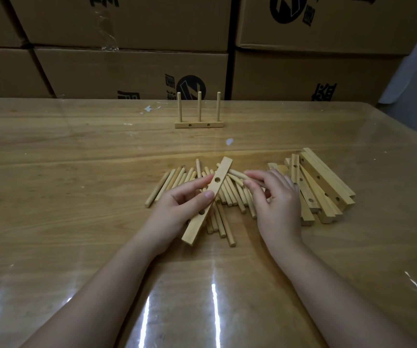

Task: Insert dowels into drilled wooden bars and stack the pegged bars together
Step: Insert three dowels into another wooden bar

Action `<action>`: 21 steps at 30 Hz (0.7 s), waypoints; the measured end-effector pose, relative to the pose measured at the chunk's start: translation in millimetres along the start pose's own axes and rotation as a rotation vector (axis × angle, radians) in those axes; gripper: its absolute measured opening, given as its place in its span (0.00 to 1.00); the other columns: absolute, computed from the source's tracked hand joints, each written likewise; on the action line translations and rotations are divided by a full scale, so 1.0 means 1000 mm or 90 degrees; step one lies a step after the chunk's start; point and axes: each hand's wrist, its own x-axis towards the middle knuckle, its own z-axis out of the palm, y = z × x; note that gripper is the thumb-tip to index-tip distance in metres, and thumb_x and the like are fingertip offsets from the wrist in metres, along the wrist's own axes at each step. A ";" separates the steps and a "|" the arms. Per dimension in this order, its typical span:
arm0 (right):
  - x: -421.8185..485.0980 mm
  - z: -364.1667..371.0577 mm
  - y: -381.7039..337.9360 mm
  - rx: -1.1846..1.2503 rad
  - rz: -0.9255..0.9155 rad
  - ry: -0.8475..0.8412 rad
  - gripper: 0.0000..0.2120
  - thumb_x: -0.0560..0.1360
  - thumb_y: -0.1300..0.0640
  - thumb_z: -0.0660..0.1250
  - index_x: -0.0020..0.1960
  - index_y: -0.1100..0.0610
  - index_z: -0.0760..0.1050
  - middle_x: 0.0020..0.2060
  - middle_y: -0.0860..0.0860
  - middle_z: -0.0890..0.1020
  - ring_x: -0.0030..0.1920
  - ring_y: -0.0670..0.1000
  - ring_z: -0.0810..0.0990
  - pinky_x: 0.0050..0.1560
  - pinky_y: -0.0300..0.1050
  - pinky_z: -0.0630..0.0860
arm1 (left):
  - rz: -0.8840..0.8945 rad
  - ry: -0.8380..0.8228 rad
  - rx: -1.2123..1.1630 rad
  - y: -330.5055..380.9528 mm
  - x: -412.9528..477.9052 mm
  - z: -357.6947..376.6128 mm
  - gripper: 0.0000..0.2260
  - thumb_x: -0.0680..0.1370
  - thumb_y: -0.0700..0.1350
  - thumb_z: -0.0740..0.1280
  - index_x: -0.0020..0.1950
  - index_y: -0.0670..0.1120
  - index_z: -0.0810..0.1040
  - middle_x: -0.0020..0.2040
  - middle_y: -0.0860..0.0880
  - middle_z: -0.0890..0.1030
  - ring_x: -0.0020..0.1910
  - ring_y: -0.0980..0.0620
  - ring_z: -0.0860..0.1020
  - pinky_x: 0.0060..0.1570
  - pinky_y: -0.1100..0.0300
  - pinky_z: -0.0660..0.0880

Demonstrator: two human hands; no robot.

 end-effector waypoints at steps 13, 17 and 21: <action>0.000 0.004 0.004 0.002 0.030 -0.027 0.07 0.76 0.57 0.65 0.52 0.55 0.80 0.43 0.46 0.81 0.47 0.47 0.77 0.53 0.44 0.65 | -0.001 -0.008 0.033 0.005 -0.002 0.001 0.16 0.68 0.55 0.69 0.55 0.67 0.80 0.56 0.30 0.74 0.47 0.46 0.78 0.52 0.55 0.78; 0.000 0.004 0.003 0.005 0.030 -0.032 0.07 0.76 0.57 0.66 0.52 0.56 0.80 0.43 0.46 0.81 0.47 0.48 0.78 0.53 0.47 0.68 | -0.009 -0.007 0.024 0.005 -0.001 0.001 0.16 0.68 0.54 0.69 0.55 0.66 0.80 0.54 0.31 0.75 0.45 0.48 0.78 0.49 0.58 0.78; 0.000 0.005 0.003 0.051 0.047 -0.040 0.09 0.76 0.57 0.65 0.54 0.56 0.79 0.43 0.44 0.79 0.47 0.47 0.78 0.52 0.57 0.74 | -0.012 0.005 -0.009 0.005 -0.002 0.003 0.16 0.68 0.51 0.70 0.55 0.62 0.81 0.49 0.38 0.81 0.42 0.54 0.82 0.41 0.65 0.78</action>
